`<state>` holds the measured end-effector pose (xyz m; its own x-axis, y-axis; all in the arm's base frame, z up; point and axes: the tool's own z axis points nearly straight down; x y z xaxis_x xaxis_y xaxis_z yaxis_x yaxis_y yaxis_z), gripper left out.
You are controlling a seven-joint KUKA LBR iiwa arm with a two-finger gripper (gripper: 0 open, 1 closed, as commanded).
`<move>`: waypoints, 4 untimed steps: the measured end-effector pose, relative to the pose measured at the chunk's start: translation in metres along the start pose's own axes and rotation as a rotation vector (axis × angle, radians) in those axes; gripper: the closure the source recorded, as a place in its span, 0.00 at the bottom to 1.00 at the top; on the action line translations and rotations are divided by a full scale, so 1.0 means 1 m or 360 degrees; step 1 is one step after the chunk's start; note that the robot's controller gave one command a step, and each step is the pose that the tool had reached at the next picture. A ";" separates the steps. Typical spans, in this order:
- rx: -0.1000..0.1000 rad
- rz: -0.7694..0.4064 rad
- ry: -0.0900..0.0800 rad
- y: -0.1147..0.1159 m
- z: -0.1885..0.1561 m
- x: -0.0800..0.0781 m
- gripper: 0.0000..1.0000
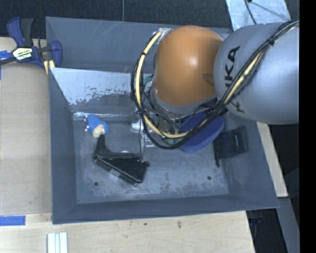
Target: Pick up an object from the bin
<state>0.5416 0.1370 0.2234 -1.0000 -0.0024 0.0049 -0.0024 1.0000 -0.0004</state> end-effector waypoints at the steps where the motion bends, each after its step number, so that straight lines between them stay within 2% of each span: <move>1: -0.0005 0.0219 0.0002 0.022 0.151 0.013 0.00; 2: -0.0005 0.0280 -0.0017 0.022 0.121 0.021 0.00; 3: -0.0001 0.0604 -0.0006 0.017 0.119 0.028 0.00; 4: -0.0001 0.0819 -0.0005 0.015 0.154 0.026 0.00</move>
Offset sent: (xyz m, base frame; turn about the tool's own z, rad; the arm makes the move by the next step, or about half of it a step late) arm -0.0135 0.0199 -0.1534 0.1384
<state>0.5150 0.1516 0.0695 -0.8718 0.4898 0.0014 0.4898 0.8718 -0.0014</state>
